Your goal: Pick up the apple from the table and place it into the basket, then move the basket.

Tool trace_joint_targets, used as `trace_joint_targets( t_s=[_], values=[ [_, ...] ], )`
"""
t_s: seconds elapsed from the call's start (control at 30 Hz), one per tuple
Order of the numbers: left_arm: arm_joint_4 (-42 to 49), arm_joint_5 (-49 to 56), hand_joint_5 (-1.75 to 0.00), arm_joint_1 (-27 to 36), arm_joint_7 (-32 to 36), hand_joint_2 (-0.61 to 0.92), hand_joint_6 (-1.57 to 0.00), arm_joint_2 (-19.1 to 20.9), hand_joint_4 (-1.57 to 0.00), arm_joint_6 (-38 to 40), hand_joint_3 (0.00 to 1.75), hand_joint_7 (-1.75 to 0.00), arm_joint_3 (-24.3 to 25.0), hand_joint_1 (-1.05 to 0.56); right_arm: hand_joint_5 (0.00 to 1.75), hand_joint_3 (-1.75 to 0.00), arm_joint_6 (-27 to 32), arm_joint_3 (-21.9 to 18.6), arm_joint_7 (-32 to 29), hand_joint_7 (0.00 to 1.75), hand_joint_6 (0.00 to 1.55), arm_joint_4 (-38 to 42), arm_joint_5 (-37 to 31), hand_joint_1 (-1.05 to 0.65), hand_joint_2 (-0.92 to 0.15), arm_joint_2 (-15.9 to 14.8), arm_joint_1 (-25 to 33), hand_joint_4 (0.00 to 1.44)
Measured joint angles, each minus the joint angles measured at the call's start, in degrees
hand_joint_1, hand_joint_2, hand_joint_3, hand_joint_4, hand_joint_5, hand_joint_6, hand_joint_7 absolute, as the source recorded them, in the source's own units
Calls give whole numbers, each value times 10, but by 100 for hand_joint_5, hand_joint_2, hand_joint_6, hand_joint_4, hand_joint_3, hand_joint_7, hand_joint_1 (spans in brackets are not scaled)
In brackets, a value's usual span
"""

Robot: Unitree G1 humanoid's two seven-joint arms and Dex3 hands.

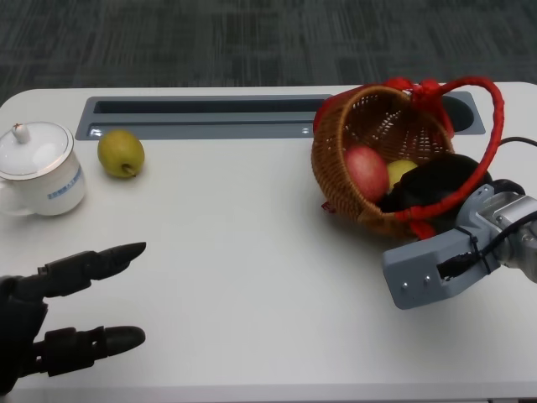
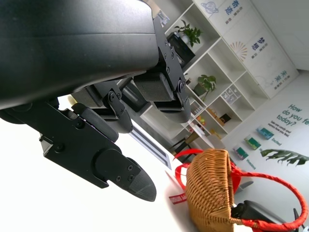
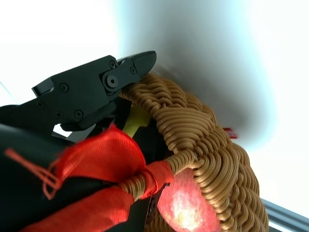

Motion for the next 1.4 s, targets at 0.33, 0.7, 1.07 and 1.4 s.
trace_joint_targets(
  t_s=[0.33, 0.7, 1.07, 1.4],
  values=[
    [-16, -1, 0, 25, 0, 64, -86, 0, -99, -7, 0, -1, 5, -48, 9, -4, 76, -47, 41, 0, 100, 14, 22, -37, -92, -1, -21, 104],
    [-27, 1, -1, 57, 0, 64, -88, -3, -100, -21, 0, -1, 9, -50, 3, -3, 124, -91, 65, 1, 98, 17, 36, -40, -92, -14, -48, 101],
    [-50, 11, -2, 85, 0, 64, -90, -8, -103, -39, 0, -1, 21, -50, 4, -13, 261, -128, 173, 4, 75, 27, 50, -46, -92, 3, -84, 98],
    [-54, 21, -2, 96, 2, 63, -91, -22, -104, -52, 0, -1, 29, -50, 1, 0, 145, -168, 61, 0, 67, 25, 69, -57, -76, -16, -55, 88]
  ],
)
